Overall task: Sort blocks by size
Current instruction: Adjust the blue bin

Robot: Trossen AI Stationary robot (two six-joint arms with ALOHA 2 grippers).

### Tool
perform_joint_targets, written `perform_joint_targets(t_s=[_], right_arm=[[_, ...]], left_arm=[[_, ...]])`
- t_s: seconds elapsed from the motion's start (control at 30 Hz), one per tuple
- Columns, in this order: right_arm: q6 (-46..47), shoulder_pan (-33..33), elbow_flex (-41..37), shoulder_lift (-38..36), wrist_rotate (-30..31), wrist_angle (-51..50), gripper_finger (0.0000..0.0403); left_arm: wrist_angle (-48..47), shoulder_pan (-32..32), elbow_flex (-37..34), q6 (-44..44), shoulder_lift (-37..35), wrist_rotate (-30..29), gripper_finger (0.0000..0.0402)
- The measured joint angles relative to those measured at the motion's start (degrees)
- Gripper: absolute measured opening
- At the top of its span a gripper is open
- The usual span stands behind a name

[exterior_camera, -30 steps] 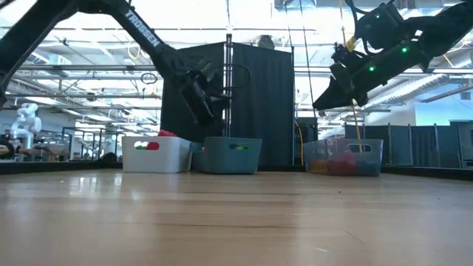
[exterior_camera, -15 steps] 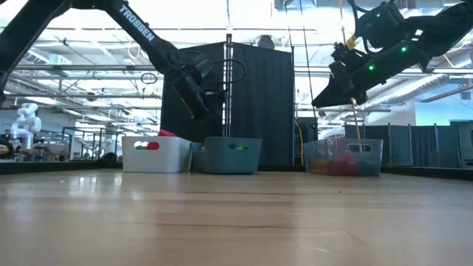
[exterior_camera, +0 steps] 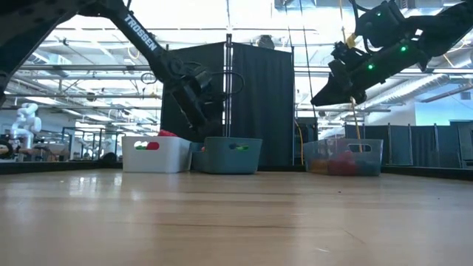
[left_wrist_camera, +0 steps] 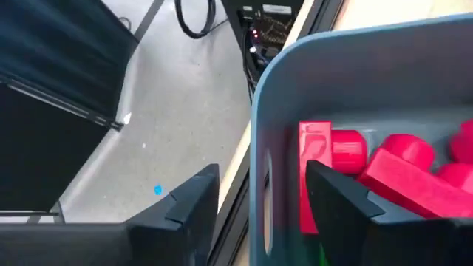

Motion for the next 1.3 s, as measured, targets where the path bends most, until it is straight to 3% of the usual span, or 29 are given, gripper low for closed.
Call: perform_joint_targets(t_s=[0.17, 0.57, 0.97, 1.3], right_arm=[[-0.26, 0.0, 0.0, 0.02, 0.0, 0.0, 0.0112], [-1.31, 0.0, 0.0, 0.02, 0.0, 0.26, 0.0112], [-1.55, 0.0, 0.0, 0.02, 0.0, 0.44, 0.0112], [-1.73, 0.0, 0.0, 0.02, 0.0, -0.5, 0.0112]], left_arm=[[1.38, -0.03, 0.02, -0.01, 0.27, -1.24, 0.0146], [7.37, -0.19, 0.09, 1.5, 1.19, -1.3, 0.0007], [12.73, -2.37, 0.19, 1.52, 1.84, -1.64, 0.0003], [7.72, -5.6, 13.77, 0.1, 12.8, -4.67, 0.0003]])
